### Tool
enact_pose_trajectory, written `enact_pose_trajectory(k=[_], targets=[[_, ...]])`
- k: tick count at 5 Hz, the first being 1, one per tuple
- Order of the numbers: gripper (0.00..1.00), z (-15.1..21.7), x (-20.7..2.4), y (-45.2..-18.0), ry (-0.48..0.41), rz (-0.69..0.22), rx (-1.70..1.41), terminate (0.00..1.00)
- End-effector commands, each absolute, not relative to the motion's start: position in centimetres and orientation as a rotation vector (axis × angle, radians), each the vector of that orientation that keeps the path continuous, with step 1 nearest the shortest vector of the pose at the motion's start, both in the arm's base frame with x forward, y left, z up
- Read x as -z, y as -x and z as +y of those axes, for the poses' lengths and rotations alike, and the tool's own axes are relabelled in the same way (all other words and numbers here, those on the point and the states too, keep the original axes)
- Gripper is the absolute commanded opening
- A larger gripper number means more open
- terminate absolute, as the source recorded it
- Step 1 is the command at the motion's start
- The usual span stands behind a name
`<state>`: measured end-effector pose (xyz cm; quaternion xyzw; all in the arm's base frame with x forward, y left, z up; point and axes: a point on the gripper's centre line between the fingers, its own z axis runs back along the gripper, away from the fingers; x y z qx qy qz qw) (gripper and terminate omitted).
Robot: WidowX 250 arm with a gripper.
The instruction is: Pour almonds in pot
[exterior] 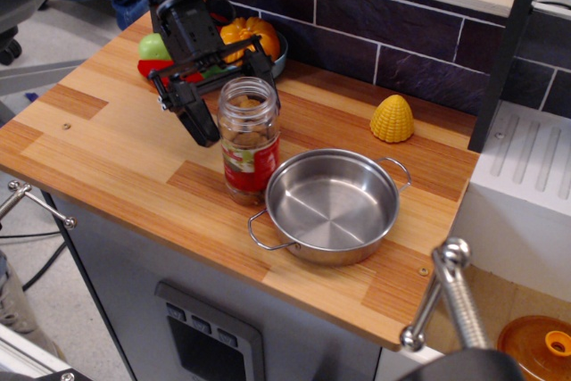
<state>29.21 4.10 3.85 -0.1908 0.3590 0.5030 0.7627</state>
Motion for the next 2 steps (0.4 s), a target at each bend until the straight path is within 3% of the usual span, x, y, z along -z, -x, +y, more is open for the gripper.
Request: enact_pose_trajectory(k=[1, 2], targets=[[1.00, 3.3, -4.0, -27.8, 0.418, 0.781, -1.020, 0.00], [1.00, 2.1, -4.0, -27.3, 0.428, 0.789, -0.994, 0.00]])
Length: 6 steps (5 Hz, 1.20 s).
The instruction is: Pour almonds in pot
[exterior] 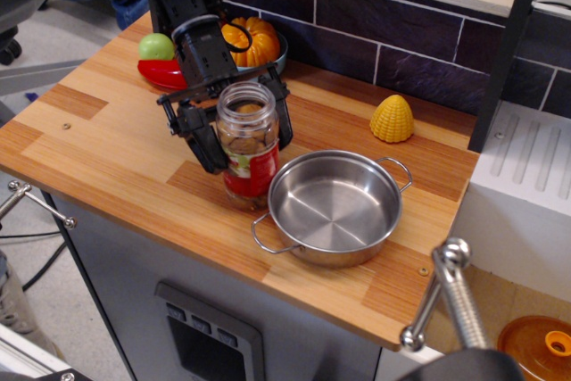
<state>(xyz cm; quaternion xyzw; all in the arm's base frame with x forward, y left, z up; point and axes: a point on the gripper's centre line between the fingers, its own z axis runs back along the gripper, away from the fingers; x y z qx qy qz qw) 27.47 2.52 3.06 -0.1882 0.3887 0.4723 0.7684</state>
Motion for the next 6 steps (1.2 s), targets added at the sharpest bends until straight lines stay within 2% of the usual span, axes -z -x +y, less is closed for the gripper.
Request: enact_pose_trajectory(k=[1, 2, 3, 6], targets=[[1.00, 1.6, -4.2, -29.2, 0.432, 0.769, -0.970, 0.00], [0.00, 2.7, -4.5, -30.4, 0.434, 0.726, -1.012, 0.00], [0.00, 2.6, -5.4, -29.1, 0.432, 0.635, -1.090, 0.00], [0.00, -0.8, -8.7, -30.1, 0.386, 0.211, -1.101, 0.00]])
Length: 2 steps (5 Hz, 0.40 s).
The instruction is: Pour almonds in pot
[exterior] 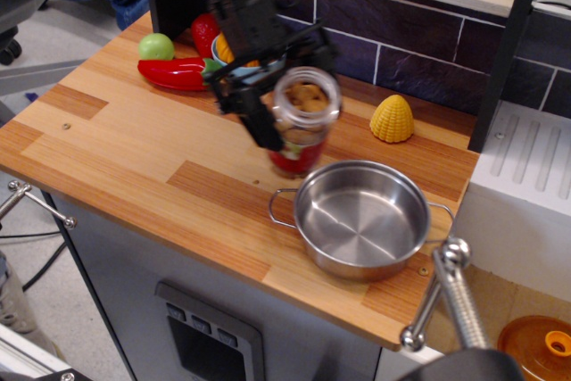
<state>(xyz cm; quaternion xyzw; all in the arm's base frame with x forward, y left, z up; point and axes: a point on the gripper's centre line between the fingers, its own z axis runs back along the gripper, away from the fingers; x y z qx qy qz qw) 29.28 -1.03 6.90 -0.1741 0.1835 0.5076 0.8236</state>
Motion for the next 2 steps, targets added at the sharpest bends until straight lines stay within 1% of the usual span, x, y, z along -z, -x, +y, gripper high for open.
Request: enact_pose_trajectory(k=[1, 2], targets=[[0.00, -2.04, -8.50, -30.35, 0.303, 0.013, -1.100, 0.00], [0.00, -1.71, -8.37, -30.78, 0.228, -0.185, -1.102, 0.00]])
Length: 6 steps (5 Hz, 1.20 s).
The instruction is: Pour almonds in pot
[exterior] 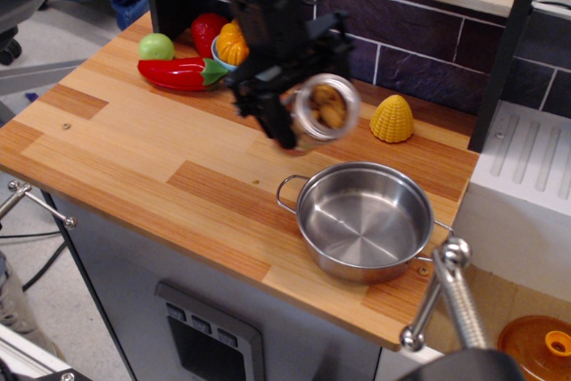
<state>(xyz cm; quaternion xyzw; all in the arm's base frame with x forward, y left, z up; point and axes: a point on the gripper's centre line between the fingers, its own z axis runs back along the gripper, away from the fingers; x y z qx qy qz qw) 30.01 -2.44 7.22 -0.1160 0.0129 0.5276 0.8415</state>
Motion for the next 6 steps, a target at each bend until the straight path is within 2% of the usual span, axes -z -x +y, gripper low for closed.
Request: enact_pose_trajectory(k=[1, 2, 4, 6], targets=[[0.00, -2.0, -8.2, -31.3, 0.178, -0.322, -1.094, 0.00], [0.00, -2.5, -8.2, -31.7, 0.111, -0.522, -1.038, 0.00], [0.00, -4.2, -8.5, -31.8, 0.006, -0.812, -0.904, 0.00], [0.00, -6.2, -9.3, -31.7, 0.032, -0.935, -0.810, 0.00]])
